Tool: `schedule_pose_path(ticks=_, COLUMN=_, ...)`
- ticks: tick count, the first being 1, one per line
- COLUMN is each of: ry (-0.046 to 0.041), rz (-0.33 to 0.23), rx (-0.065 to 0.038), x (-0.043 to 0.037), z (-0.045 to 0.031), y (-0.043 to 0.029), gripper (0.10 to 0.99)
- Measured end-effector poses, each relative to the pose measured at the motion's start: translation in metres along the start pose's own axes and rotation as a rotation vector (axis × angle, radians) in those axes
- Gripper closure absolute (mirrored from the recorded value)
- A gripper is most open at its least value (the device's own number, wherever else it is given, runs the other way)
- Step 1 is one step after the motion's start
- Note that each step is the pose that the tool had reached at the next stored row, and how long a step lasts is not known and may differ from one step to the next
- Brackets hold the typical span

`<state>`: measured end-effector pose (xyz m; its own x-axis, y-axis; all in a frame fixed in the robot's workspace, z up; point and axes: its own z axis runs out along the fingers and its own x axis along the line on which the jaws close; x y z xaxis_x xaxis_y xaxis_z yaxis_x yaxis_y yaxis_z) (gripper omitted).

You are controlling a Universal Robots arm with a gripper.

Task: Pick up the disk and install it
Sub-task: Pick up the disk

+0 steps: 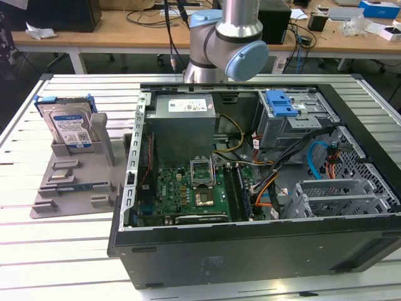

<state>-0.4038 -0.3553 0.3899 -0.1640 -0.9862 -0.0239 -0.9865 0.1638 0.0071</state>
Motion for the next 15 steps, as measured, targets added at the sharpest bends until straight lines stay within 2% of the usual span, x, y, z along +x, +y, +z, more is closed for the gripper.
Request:
schedule_pose_path(ticks=1, ry=-0.0001, rz=0.0, rx=0.0, x=0.0, z=0.0001, y=-0.0001, gripper=0.545)
schedule_pose_path(ticks=9, ry=0.0001, rz=0.0, rx=0.0, x=-0.0149, z=0.0007, y=-0.0033, gripper=0.545)
schedule_pose_path(ticks=15, ry=0.0001, rz=0.0, rx=0.0, x=-0.024, z=0.0016, y=-0.0082, gripper=0.545)
